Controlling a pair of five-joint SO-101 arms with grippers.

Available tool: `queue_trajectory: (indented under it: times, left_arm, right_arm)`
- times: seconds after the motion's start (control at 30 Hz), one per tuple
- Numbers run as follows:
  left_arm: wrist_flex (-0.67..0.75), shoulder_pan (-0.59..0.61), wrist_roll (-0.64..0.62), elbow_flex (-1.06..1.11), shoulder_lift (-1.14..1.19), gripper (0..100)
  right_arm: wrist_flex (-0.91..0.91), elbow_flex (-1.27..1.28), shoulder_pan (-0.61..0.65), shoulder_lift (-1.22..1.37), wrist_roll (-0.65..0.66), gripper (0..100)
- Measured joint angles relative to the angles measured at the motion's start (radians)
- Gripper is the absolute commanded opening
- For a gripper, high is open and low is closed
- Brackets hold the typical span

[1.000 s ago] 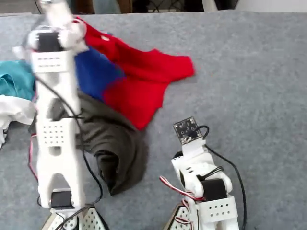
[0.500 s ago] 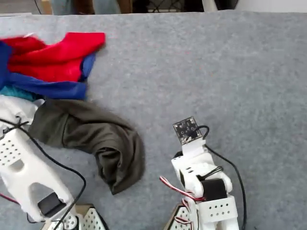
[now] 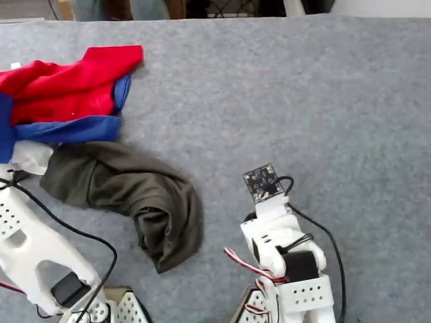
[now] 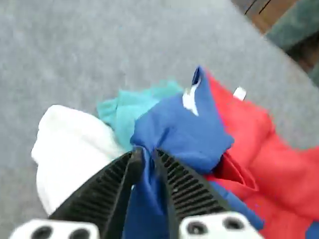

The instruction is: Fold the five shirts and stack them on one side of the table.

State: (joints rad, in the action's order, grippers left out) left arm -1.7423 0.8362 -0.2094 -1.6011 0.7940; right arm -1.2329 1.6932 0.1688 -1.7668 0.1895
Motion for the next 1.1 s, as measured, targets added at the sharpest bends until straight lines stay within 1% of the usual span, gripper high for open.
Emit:
queue_trajectory:
  times: [0.07,0.1,0.37,0.5,0.7,0.87,1.0,1.1]
  left_arm:
    - [-0.011,0.011,0.002,0.041,-0.017,25]
    - [-0.011,0.017,0.002,0.069,-0.023,25]
    - [-0.014,0.087,0.002,0.282,-0.028,25]
    - [-0.014,0.115,0.066,0.359,-0.028,25]
    - [-0.014,0.153,0.133,0.387,-0.028,25]
    - [-0.014,0.160,0.184,0.388,-0.032,25]
    - [-0.014,0.160,0.196,0.439,-0.121,25]
    - [-0.014,0.140,0.198,0.531,-0.227,25]
  right_arm:
    - [0.000,0.000,0.000,0.000,0.000,1.5]
    - [0.000,0.000,0.000,0.000,0.000,1.5]
    - [0.000,0.000,0.000,0.000,0.000,1.5]
    - [0.000,0.000,0.000,0.000,0.000,1.5]
    - [0.000,0.000,0.000,0.000,0.000,1.5]
    - [0.000,0.000,0.000,0.000,0.000,1.5]
    - [0.000,0.000,0.000,0.000,0.000,1.5]
    - [0.000,0.000,0.000,0.000,0.000,1.5]
